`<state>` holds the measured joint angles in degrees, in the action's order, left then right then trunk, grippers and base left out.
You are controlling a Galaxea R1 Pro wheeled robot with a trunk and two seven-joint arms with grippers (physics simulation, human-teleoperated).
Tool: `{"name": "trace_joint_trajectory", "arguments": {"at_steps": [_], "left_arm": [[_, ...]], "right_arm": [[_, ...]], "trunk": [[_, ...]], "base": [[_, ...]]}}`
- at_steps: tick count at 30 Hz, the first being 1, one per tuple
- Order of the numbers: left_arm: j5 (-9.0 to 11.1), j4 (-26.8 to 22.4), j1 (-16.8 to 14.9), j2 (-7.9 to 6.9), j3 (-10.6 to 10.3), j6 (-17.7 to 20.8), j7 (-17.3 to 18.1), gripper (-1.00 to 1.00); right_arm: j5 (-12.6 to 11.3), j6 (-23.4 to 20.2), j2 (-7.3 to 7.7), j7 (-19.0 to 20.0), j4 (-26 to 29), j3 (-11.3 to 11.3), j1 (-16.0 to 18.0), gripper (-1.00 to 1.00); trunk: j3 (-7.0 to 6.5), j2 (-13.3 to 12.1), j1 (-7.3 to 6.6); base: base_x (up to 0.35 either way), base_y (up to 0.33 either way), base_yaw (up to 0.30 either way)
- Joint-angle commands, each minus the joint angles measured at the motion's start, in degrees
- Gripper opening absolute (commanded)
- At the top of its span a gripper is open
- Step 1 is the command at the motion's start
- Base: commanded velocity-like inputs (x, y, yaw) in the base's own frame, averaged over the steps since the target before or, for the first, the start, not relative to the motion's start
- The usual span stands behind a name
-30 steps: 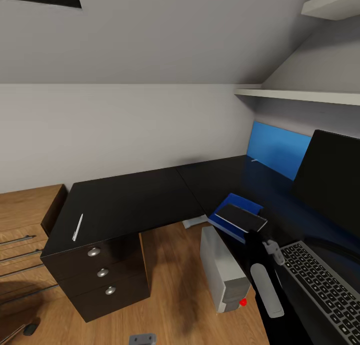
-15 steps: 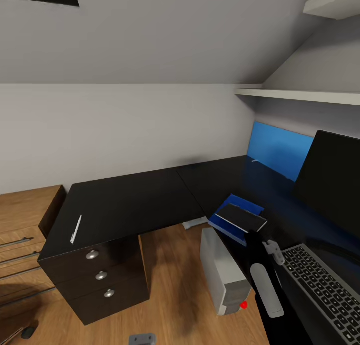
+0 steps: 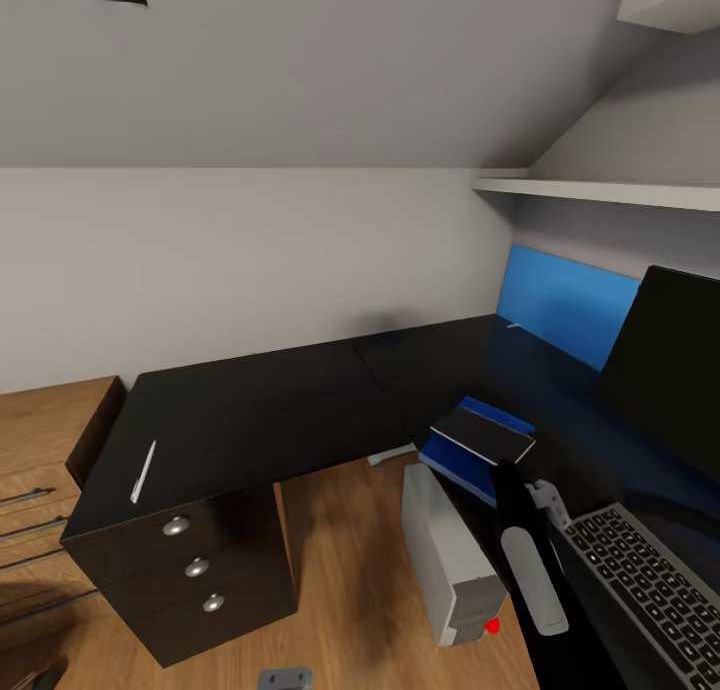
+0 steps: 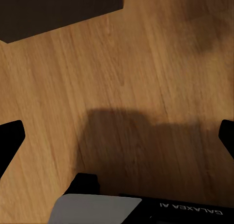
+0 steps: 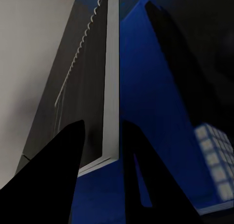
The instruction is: In the bedroom, organize the workspace by keeping the computer under the desk, ensuring the monitor is on the desk, placing the keyboard on the desk next to the monitor, placing the mouse on the desk next to the keyboard, moving the folder from the swivel chair onto the desk next to the mouse, stacking the notebook on top of the folder with the pen on top of the notebook, and positioning the swivel chair next to the desk.
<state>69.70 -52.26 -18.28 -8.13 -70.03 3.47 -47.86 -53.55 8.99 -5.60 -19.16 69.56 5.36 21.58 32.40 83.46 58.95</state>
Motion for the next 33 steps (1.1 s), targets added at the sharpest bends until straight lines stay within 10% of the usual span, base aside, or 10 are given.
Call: {"name": "trace_joint_trajectory", "arguments": {"at_steps": [1, 33], "left_arm": [[0.04, -0.12, -0.09, -0.05, -0.19, 0.31, -0.33, 1.0], [-0.09, 0.58, -0.09, 1.08, -0.14, 0.31, -0.38, 1.0]], "right_arm": [[-0.59, 0.32, -0.03, -0.08, 0.05, 0.0, 0.04, -1.0], [-0.59, 0.32, -0.03, -0.25, 0.67, 0.05, 0.04, -1.0]], "trunk": [[0.06, 0.04, 0.01], [-0.66, -1.57, -0.87]], "base": [[0.041, 0.0, 0.0], [0.03, 0.0, 0.0]]}}
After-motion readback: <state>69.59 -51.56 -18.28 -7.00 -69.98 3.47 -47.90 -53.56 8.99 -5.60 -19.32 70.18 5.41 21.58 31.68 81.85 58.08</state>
